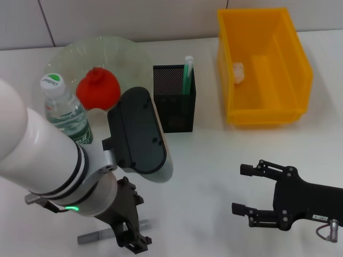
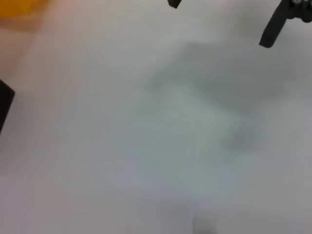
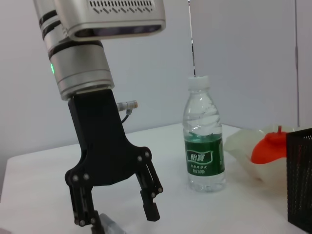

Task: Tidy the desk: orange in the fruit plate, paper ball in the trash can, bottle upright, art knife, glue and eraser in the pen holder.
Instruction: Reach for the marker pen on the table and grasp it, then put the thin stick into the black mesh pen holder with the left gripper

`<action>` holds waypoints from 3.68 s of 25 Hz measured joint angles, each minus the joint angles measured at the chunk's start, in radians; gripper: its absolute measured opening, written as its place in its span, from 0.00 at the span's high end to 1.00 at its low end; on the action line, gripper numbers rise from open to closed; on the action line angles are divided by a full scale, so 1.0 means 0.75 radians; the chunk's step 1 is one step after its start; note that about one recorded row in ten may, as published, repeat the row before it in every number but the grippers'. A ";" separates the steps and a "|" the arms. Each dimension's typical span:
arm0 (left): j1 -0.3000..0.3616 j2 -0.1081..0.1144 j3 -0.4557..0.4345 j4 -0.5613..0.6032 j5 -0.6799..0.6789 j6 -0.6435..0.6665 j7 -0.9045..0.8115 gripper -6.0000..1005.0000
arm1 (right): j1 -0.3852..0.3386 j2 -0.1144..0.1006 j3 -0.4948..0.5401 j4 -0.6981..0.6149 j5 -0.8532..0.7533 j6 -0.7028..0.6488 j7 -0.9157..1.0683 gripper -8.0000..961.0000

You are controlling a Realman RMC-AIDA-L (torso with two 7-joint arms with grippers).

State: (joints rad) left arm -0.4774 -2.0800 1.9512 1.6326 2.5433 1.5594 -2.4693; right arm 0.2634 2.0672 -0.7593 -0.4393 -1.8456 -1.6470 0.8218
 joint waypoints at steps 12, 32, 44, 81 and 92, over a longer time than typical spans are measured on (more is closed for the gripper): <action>-0.045 0.000 0.036 -0.071 0.032 0.001 -0.017 0.41 | 0.001 0.008 0.002 -0.005 -0.010 0.017 0.001 0.13; -0.065 0.000 0.055 -0.122 0.047 -0.021 -0.046 0.62 | 0.003 0.011 0.000 -0.002 -0.010 0.016 0.003 0.13; -0.075 0.000 0.073 -0.181 0.056 -0.037 -0.044 0.62 | 0.003 0.011 -0.001 -0.001 -0.010 0.016 0.014 0.13; -0.037 0.005 -0.082 0.238 -0.102 -0.016 -0.027 0.85 | -0.030 0.006 0.057 -0.013 0.000 0.000 0.069 0.13; 0.259 0.008 -0.142 0.166 -0.949 -1.018 0.711 0.85 | -0.032 0.009 0.090 -0.016 0.000 -0.027 0.070 0.13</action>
State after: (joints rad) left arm -0.2835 -2.0742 1.8447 1.7573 1.8318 0.7959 -1.9358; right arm 0.2395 2.0741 -0.6918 -0.4513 -1.8453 -1.6671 0.8744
